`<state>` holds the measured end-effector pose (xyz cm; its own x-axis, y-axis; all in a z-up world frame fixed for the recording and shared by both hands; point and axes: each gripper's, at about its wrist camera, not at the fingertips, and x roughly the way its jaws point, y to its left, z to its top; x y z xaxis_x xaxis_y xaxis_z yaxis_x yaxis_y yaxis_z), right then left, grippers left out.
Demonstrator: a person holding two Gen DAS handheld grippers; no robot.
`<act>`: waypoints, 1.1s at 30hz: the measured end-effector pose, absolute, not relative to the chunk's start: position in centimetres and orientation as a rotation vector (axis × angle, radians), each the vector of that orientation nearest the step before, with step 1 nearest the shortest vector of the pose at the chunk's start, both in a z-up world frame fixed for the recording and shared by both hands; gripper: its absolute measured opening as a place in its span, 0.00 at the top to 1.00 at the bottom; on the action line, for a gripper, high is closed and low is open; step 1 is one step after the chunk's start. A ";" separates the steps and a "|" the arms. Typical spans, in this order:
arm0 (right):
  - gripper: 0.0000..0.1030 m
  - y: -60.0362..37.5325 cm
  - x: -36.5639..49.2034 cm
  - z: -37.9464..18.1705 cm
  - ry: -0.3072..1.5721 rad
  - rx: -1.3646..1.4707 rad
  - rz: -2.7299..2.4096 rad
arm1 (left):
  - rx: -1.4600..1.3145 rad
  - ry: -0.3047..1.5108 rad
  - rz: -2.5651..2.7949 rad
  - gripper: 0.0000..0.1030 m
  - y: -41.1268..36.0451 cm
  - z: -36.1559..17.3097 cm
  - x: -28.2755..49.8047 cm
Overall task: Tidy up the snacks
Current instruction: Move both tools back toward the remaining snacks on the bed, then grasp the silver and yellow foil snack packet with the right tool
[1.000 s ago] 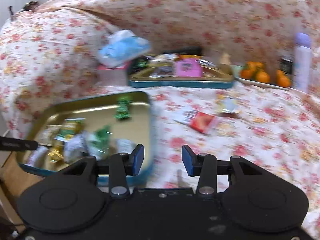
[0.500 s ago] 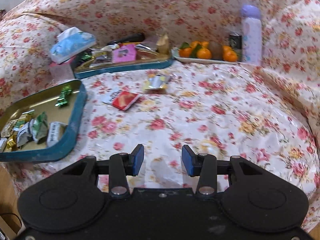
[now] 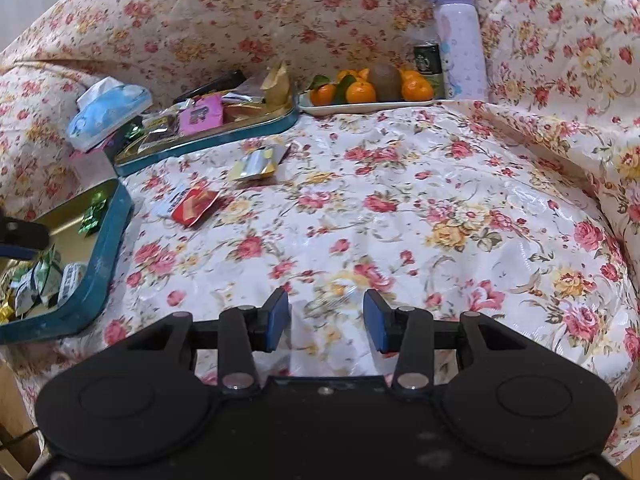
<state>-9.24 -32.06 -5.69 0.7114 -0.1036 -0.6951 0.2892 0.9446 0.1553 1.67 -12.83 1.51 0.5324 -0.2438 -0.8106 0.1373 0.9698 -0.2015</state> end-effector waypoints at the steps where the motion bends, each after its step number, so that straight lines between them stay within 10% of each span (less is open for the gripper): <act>1: 0.57 -32.3 -9.1 -5.7 0.746 0.265 -0.222 | -0.119 0.991 -0.224 0.71 -13.5 1.3 2.0; 33: 0.56 -34.8 6.8 -3.7 0.761 0.287 -0.011 | 0.003 1.067 -0.175 0.68 -20.4 -4.0 4.9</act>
